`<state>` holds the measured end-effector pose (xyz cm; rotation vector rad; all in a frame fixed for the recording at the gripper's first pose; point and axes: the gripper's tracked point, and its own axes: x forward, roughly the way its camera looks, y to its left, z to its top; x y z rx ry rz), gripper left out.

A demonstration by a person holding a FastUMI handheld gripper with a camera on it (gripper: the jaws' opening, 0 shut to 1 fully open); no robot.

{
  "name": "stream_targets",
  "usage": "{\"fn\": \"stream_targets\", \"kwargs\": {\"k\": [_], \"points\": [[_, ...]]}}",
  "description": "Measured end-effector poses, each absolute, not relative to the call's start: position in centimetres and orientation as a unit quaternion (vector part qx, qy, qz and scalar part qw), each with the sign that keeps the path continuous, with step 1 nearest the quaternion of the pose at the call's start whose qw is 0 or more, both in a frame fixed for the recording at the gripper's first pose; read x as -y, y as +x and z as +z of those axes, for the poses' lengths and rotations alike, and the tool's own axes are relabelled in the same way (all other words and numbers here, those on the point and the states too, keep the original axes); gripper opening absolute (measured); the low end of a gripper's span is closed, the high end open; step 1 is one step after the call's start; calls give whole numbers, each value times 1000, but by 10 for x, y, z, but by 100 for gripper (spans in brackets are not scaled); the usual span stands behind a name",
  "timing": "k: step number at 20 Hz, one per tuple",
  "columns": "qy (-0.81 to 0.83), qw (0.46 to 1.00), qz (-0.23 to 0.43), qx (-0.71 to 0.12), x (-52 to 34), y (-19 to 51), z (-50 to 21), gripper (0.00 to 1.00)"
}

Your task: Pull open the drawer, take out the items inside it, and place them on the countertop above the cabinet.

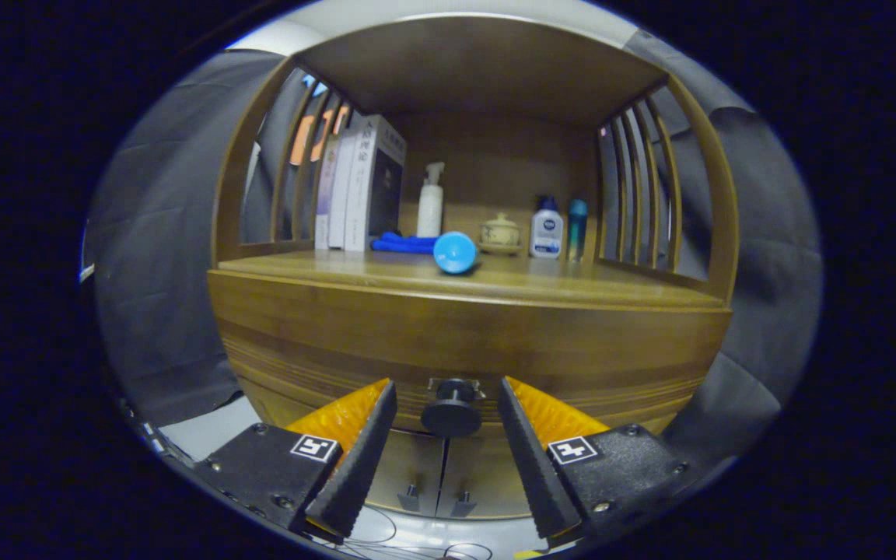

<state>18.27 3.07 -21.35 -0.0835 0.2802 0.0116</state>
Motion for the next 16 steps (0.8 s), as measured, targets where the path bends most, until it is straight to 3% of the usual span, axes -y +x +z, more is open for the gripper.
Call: {"fn": "stream_targets", "kwargs": {"k": [16], "points": [[-52,998,15,-45,1,135,-90,84]]}}
